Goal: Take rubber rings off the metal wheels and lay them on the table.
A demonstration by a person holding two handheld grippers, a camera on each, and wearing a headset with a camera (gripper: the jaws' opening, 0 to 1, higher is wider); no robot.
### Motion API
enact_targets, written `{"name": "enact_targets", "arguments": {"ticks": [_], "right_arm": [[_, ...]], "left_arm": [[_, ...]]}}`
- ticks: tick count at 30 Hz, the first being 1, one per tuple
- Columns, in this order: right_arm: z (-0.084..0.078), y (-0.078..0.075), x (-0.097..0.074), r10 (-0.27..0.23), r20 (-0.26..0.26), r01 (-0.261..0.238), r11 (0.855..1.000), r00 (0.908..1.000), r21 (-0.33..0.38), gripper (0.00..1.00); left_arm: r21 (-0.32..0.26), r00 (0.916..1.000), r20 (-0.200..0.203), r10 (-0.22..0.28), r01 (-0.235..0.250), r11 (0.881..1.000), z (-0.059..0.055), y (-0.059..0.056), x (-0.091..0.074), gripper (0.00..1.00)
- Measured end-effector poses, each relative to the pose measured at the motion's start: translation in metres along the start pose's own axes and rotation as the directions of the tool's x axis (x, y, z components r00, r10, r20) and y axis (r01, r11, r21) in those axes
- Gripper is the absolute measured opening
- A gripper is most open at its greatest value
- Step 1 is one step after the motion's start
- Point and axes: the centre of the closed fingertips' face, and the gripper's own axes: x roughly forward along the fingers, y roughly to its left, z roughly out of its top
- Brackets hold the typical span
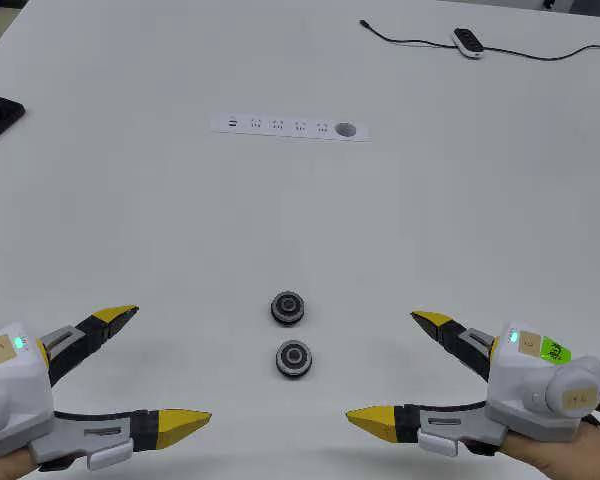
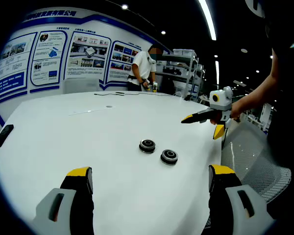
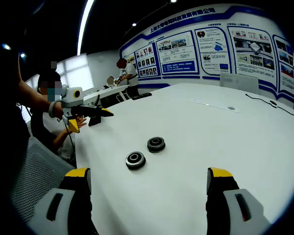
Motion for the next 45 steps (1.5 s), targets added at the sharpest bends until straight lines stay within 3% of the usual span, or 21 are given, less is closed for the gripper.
{"name": "enact_targets", "arguments": {"ticks": [26, 32, 45], "right_arm": [[-0.01, 0.006, 0.0, 0.019, -0.037, -0.018, 0.999, 0.9991, 0.039, 0.99], [-0.015, 0.004, 0.0, 0.013, -0.069, -0.01, 0.999, 0.9975, 0.044, 0.99], [-0.017, 0.0, 0.001, 0.006, -0.083, -0.003, 0.999, 0.9965, 0.041, 0.99]], "left_arm": [[-0.01, 1.0, -0.009, -0.002, 0.002, 1.0, -0.003, 0.001, 0.0, 1.0], [-0.001, 0.9999, -0.013, 0.003, -0.003, 1.0, -0.003, 0.002, 0.0, 1.0], [-0.003, 0.9996, -0.026, 0.012, -0.012, 1.0, -0.004, 0.008, 0.003, 1.0]]}}
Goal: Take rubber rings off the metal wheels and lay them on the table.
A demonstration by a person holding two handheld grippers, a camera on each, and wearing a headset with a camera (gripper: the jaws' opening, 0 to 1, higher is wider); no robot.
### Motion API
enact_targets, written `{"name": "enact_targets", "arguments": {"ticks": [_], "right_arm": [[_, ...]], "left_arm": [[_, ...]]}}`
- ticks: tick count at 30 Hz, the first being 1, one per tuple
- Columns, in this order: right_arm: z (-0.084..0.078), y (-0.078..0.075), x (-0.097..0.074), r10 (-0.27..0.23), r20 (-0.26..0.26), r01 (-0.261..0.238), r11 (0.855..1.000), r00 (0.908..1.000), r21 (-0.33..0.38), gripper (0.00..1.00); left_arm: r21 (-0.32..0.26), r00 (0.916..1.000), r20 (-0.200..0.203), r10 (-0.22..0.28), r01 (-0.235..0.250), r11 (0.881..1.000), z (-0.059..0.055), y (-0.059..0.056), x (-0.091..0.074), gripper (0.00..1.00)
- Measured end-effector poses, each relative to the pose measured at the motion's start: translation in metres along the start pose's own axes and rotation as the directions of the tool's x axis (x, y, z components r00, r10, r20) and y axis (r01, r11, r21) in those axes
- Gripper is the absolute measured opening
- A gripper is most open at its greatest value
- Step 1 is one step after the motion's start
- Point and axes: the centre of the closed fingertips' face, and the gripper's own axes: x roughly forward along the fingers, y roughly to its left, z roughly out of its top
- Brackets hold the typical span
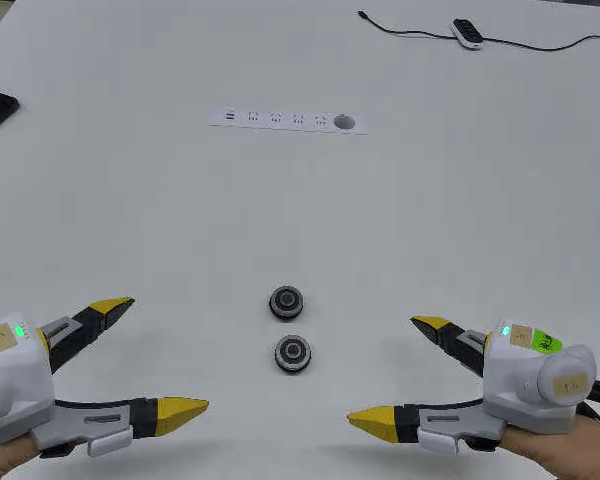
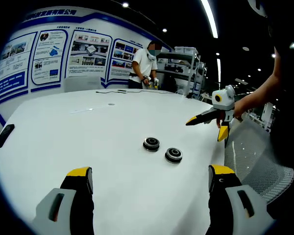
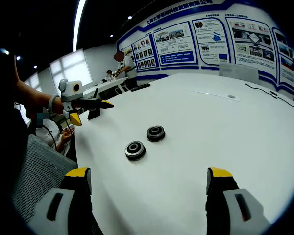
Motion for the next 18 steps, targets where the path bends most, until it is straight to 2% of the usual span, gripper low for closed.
{"name": "enact_targets", "arguments": {"ticks": [18], "right_arm": [[-0.004, 0.006, 0.004, 0.025, -0.021, -0.024, 0.999, 0.9995, 0.035, 0.97]], "left_arm": [[0.009, 0.9987, -0.025, -0.043, 0.044, 0.999, 0.0, -0.006, 0.012, 1.0]]}}
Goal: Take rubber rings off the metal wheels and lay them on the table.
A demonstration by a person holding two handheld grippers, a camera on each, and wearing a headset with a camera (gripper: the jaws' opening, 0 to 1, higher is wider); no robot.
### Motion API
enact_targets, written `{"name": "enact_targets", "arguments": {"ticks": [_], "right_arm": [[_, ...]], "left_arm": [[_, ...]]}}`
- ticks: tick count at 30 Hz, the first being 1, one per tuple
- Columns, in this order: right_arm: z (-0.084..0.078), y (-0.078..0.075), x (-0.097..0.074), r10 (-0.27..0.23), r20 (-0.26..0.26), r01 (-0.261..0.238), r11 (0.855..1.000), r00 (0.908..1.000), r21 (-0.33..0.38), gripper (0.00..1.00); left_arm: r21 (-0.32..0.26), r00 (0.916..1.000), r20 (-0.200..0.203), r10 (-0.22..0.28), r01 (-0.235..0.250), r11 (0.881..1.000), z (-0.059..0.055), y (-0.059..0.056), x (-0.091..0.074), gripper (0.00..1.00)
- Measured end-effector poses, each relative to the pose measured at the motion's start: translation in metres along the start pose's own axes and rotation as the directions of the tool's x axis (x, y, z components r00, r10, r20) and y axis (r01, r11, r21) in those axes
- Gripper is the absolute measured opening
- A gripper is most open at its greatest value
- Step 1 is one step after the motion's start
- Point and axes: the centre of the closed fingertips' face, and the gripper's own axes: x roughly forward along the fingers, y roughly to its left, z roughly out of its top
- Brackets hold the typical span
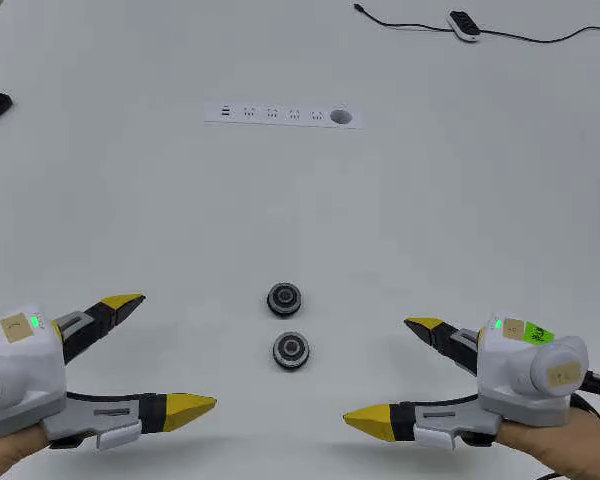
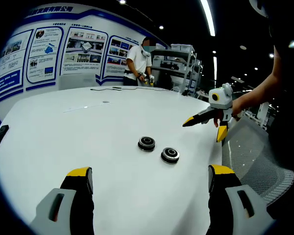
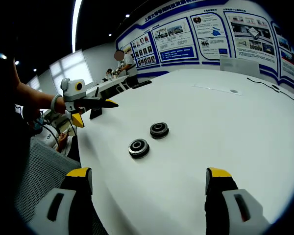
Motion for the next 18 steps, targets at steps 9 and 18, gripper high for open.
{"name": "enact_targets", "arguments": {"ticks": [9, 18], "right_arm": [[-0.001, 0.001, 0.0, 0.005, -0.001, -0.005, 1.0, 1.0, 0.01, 0.97], [0.001, 0.002, 0.002, 0.011, 0.002, -0.011, 1.0, 0.9999, 0.012, 0.96]], "left_arm": [[0.006, 0.9994, -0.016, -0.029, 0.029, 1.0, 0.0, -0.005, 0.008, 1.0], [0.021, 0.9975, -0.031, -0.064, 0.065, 0.998, -0.001, -0.01, 0.017, 1.0]]}}
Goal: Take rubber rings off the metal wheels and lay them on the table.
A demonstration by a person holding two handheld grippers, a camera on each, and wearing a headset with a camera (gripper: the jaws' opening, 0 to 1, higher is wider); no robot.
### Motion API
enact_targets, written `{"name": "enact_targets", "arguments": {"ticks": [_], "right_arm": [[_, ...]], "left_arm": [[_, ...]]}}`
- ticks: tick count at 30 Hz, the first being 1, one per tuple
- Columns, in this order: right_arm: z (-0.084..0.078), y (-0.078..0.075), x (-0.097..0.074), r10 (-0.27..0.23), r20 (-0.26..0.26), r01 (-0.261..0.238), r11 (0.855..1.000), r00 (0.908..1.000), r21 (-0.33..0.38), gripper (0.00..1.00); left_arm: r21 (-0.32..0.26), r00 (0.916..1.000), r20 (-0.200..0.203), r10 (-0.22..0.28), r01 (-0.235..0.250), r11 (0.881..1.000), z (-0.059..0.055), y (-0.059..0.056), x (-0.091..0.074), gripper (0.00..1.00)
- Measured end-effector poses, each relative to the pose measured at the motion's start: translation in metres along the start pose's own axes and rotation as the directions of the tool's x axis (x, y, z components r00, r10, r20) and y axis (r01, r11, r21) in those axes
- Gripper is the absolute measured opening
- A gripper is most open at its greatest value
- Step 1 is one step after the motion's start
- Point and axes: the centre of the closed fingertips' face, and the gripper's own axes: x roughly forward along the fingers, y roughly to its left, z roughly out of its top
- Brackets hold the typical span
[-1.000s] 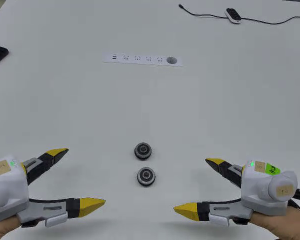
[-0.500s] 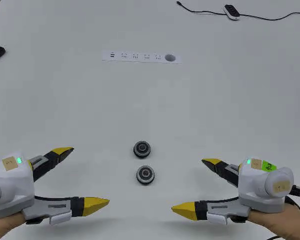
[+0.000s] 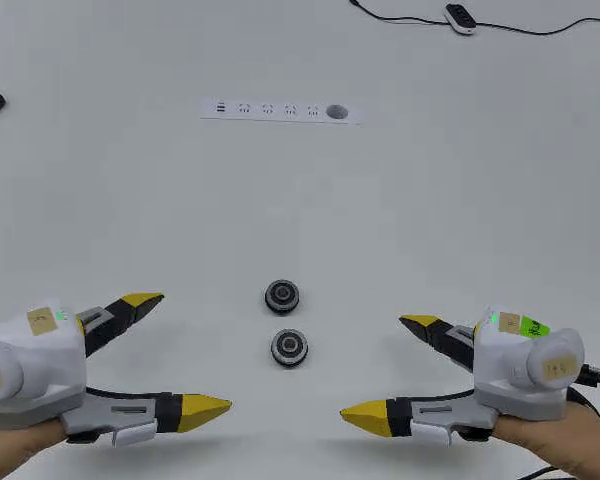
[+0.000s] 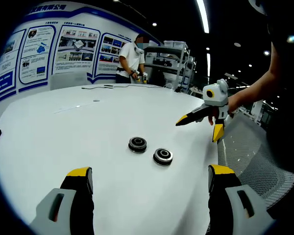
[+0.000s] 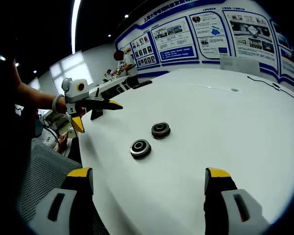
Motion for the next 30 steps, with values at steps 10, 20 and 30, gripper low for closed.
{"name": "enact_targets", "arguments": {"ticks": [10, 20, 30], "right_arm": [[-0.001, 0.001, 0.001, 0.005, -0.003, -0.005, 1.0, 1.0, 0.009, 0.95], [-0.002, 0.002, 0.0, 0.005, -0.002, -0.005, 1.0, 1.0, 0.018, 0.95], [-0.003, 0.0, 0.0, 0.005, 0.004, -0.005, 1.0, 1.0, 0.025, 0.94]], "left_arm": [[0.008, 0.9995, -0.012, -0.028, 0.028, 1.0, 0.0, -0.005, 0.009, 1.0], [0.02, 0.9982, -0.022, -0.056, 0.057, 0.998, 0.003, -0.011, 0.019, 0.98], [0.032, 0.9962, -0.031, -0.082, 0.083, 0.996, 0.006, -0.017, 0.029, 0.98]]}}
